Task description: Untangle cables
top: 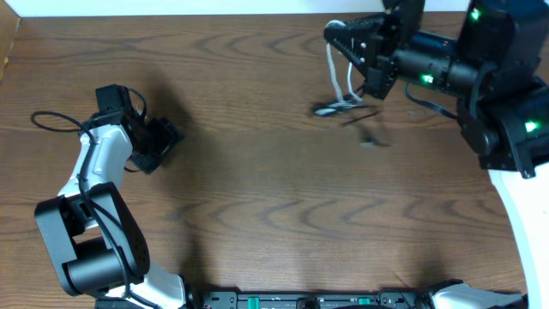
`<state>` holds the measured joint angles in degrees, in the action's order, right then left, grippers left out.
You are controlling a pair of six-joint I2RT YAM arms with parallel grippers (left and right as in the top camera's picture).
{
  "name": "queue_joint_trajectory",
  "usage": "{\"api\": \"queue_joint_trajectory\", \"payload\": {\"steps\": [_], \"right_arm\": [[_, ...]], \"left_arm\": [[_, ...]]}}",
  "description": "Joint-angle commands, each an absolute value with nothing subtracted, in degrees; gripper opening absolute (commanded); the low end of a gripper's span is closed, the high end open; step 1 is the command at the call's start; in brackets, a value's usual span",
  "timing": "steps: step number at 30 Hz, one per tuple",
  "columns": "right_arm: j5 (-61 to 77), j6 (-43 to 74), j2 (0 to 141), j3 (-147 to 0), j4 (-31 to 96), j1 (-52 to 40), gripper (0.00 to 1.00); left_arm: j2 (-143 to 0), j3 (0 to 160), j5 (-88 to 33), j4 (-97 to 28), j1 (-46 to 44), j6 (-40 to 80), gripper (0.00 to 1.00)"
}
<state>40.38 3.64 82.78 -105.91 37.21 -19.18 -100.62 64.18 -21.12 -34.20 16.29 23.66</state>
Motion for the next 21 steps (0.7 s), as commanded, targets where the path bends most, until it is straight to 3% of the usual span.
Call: {"api": "queue_joint_trajectory", "payload": {"steps": [1, 8, 12, 21], "right_arm": [[39.29, 4.25, 83.70, -105.97, 37.04, -19.20, 0.01], [40.05, 4.23, 84.23, -105.97, 36.12, -20.21, 0.01], [40.03, 4.23, 84.25, -105.97, 35.38, -20.47, 0.01], [39.97, 4.23, 84.29, -105.97, 34.52, -20.45, 0.01]], "left_arm": [[-100.75, 63.86, -44.47, -33.23, 16.16, 14.90, 0.85], [-100.75, 63.86, -74.22, -32.62, 14.79, 17.85, 0.86], [-100.73, 63.86, -74.56, -35.07, 11.53, 24.69, 0.86], [-100.73, 63.86, -74.35, -44.45, 2.74, 25.85, 0.86]]}}
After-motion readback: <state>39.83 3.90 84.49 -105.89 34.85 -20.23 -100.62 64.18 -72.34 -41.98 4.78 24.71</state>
